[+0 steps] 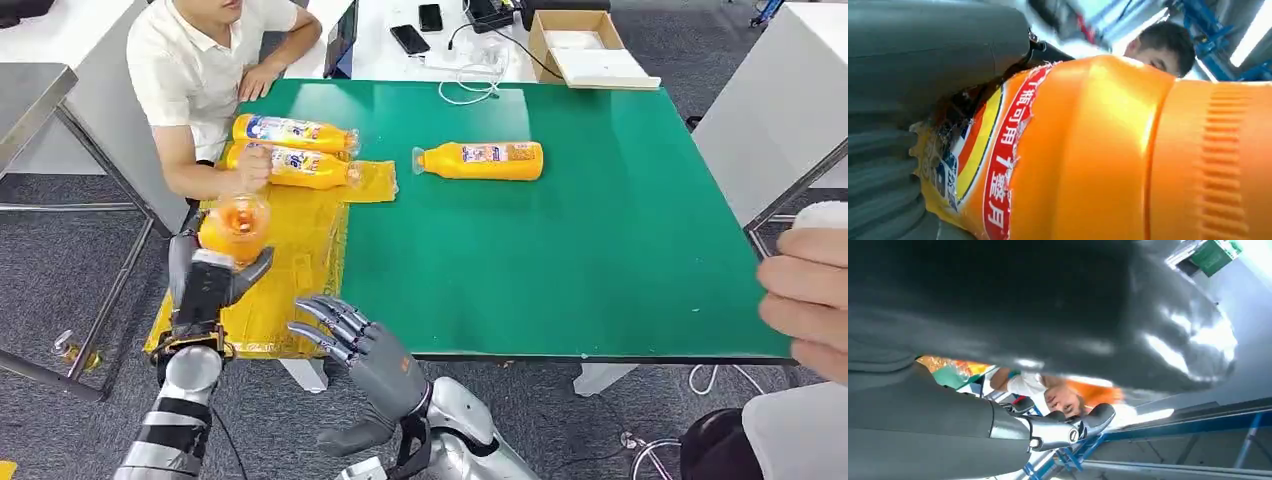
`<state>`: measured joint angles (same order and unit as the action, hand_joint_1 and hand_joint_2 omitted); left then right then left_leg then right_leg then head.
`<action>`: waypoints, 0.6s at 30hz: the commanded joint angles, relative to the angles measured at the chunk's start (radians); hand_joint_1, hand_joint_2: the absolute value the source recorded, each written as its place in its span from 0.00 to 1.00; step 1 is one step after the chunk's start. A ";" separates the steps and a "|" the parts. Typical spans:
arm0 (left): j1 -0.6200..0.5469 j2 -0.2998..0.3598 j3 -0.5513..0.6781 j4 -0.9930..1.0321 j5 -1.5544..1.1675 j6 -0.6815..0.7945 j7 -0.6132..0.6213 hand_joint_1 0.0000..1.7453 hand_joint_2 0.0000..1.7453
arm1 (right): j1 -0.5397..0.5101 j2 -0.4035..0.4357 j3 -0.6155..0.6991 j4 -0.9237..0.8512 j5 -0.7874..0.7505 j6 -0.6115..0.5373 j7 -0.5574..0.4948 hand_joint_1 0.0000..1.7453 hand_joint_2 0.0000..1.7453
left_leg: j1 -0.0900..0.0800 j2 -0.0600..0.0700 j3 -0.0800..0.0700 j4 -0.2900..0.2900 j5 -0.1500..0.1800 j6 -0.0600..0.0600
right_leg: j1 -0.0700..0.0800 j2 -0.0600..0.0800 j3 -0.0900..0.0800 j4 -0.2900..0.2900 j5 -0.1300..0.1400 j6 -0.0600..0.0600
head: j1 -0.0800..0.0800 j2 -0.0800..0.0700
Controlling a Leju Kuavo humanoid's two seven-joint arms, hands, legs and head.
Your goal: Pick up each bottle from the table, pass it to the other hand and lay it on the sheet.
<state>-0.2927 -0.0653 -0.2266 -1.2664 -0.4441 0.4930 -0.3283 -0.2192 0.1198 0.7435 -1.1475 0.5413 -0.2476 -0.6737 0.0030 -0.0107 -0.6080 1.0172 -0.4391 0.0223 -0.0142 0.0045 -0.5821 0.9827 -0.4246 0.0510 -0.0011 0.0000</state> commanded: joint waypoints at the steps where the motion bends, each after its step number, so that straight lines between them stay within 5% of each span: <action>1: -0.240 0.048 -0.014 0.458 -0.337 0.056 0.107 1.00 1.00 | -0.008 -0.007 0.030 0.017 -0.005 0.022 -0.011 0.00 0.00 | 0.000 -0.001 0.002 -0.001 0.000 -0.001 | 0.001 -0.002 0.003 0.000 0.000 -0.002 | 0.000 0.000; 8: -0.363 0.031 -0.121 0.756 -0.622 -0.072 0.277 1.00 1.00 | 0.009 -0.002 0.023 0.010 -0.014 0.033 -0.016 0.00 0.00 | 0.001 -0.001 0.004 -0.001 0.000 -0.001 | 0.001 -0.003 0.004 0.000 -0.001 -0.001 | 0.000 0.000; 15: -0.401 0.013 -0.119 0.808 -0.632 -0.175 0.280 0.95 1.00 | 0.010 0.007 0.023 0.007 -0.016 0.044 -0.016 0.00 0.00 | 0.001 -0.001 0.004 0.000 -0.001 -0.001 | 0.001 -0.002 0.005 0.001 -0.002 -0.002 | 0.000 0.000; 16: -0.415 0.015 -0.133 0.820 -0.649 -0.218 0.290 0.90 1.00 | 0.008 0.010 0.026 0.015 -0.017 0.047 -0.019 0.00 0.00 | 0.001 0.000 0.004 0.000 0.000 -0.001 | 0.001 -0.002 0.004 0.000 -0.001 -0.002 | 0.000 0.000; 17: -0.421 0.015 -0.134 0.823 -0.655 -0.222 0.300 0.43 1.00 | 0.008 0.012 0.026 0.019 -0.020 0.046 -0.022 0.00 0.00 | 0.000 0.000 0.002 0.000 0.000 -0.001 | 0.001 -0.001 0.003 0.000 0.000 -0.001 | 0.000 0.000; 18: -0.423 0.014 -0.135 0.826 -0.657 -0.224 0.303 0.43 1.00 | 0.008 0.012 0.025 0.020 -0.021 0.045 -0.022 0.00 0.00 | 0.001 0.000 0.004 0.000 0.000 -0.002 | 0.001 -0.001 0.004 0.000 -0.001 -0.002 | 0.000 0.000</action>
<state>-0.6152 -0.0450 -0.2999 -0.6168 -1.0815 0.3433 -0.0496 -0.1985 0.1343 0.7511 -1.1494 0.5287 -0.2121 -0.6897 0.0030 -0.0107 -0.6070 1.0172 -0.4389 0.0220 -0.0142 0.0047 -0.5811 0.9830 -0.4246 0.0511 -0.0015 0.0000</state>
